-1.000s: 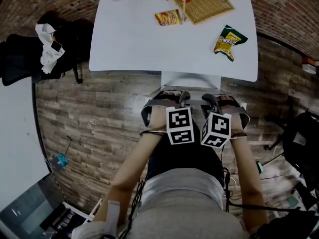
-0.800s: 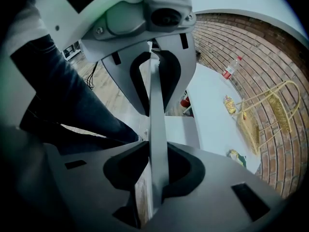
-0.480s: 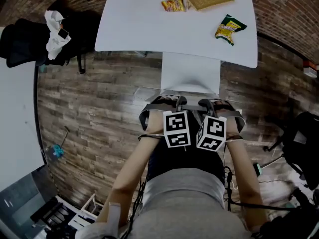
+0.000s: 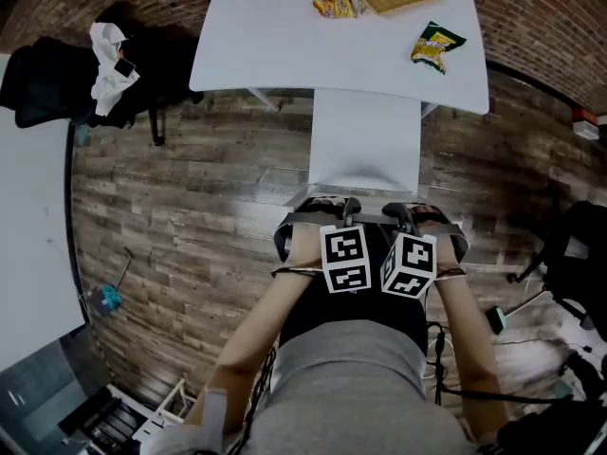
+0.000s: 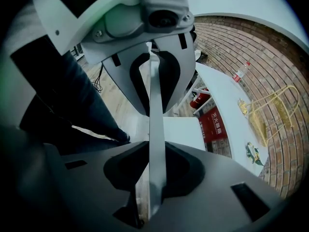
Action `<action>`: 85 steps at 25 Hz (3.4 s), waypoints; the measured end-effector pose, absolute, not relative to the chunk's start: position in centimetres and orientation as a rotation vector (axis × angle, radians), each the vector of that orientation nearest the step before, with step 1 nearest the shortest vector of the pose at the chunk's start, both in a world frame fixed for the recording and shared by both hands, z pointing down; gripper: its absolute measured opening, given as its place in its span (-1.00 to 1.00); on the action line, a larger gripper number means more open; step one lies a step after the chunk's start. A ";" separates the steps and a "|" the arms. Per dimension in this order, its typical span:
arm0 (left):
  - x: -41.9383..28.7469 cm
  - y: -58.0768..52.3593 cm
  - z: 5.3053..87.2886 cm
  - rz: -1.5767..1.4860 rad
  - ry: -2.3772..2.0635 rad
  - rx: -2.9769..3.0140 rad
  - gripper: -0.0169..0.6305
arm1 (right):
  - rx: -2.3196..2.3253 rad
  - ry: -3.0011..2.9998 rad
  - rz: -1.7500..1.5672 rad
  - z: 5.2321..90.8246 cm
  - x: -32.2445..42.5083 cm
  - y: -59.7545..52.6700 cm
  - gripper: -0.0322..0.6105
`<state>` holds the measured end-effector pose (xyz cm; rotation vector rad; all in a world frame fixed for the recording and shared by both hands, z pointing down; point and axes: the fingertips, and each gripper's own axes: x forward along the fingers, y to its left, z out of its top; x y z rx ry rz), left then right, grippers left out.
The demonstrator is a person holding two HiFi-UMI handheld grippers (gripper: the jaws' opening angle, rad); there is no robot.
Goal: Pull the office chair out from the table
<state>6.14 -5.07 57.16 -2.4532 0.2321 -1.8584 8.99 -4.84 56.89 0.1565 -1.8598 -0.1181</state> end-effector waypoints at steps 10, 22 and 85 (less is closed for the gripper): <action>5.2 1.6 57.1 -1.820 0.169 -2.468 -0.67 | 0.192 -1.851 -0.068 57.0 7.9 1.8 -0.63; 4.4 7.3 56.8 -1.810 0.125 -2.476 -0.67 | 0.231 -1.847 -0.056 56.8 7.1 7.6 -0.63; 2.5 -1.3 32.3 -0.363 1.532 -2.789 -0.86 | 1.588 -2.601 0.275 33.1 9.1 -1.4 -0.85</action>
